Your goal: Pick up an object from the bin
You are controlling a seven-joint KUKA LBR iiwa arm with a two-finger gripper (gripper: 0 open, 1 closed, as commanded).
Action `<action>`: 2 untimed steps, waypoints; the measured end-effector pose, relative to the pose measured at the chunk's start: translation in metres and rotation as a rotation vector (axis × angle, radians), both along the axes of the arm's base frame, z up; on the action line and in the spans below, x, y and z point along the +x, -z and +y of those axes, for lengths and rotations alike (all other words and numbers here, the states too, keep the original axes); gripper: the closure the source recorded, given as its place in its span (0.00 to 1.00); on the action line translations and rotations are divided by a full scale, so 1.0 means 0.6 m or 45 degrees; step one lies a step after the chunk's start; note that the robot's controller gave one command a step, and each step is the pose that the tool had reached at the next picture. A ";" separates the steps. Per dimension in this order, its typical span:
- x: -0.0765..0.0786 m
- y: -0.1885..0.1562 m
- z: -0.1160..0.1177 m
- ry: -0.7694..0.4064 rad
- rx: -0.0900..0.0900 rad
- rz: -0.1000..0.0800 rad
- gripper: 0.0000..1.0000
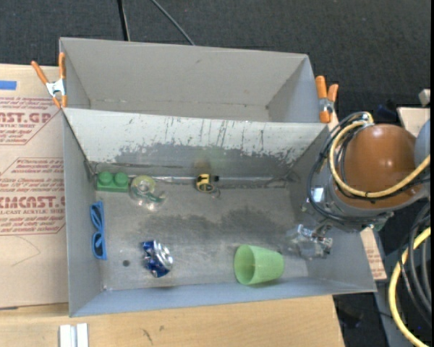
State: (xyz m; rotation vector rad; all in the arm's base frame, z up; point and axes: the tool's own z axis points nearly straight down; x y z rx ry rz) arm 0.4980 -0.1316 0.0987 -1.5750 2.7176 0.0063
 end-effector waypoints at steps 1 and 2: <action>0.001 -0.002 0.002 0.000 0.002 -0.003 0.00; 0.016 -0.018 0.125 -0.064 0.003 -0.004 0.00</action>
Offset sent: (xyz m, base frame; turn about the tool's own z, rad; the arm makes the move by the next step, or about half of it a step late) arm 0.0000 0.0000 0.0000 0.0000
